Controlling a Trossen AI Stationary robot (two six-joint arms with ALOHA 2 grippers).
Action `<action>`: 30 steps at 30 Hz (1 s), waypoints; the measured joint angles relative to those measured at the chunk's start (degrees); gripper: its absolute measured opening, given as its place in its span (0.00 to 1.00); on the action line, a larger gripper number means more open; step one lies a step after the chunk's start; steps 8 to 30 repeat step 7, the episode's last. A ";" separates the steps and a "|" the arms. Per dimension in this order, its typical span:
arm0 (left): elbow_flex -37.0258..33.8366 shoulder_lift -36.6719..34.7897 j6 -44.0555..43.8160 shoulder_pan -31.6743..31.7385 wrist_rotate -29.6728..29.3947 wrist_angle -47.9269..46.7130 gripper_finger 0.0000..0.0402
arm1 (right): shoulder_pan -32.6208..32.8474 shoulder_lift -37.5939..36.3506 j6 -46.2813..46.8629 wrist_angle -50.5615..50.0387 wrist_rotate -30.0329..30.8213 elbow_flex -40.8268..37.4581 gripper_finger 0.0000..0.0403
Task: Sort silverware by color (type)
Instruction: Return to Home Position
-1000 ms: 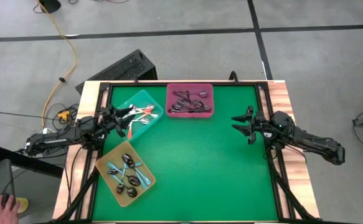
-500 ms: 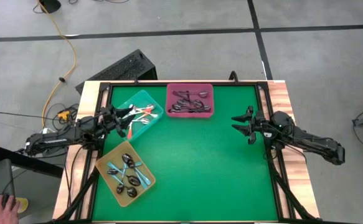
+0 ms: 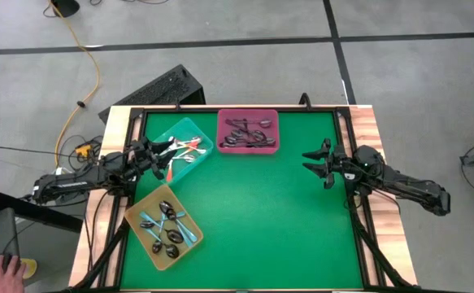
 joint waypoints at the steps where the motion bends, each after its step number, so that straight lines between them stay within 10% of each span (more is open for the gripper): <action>1: 0.00 0.00 0.00 0.01 0.01 0.00 0.53 | 0.01 0.00 -0.02 0.00 0.02 0.01 0.50; 30: 0.00 0.99 0.00 0.02 0.02 0.00 0.53 | 0.00 -0.01 -0.01 0.01 0.01 0.01 0.50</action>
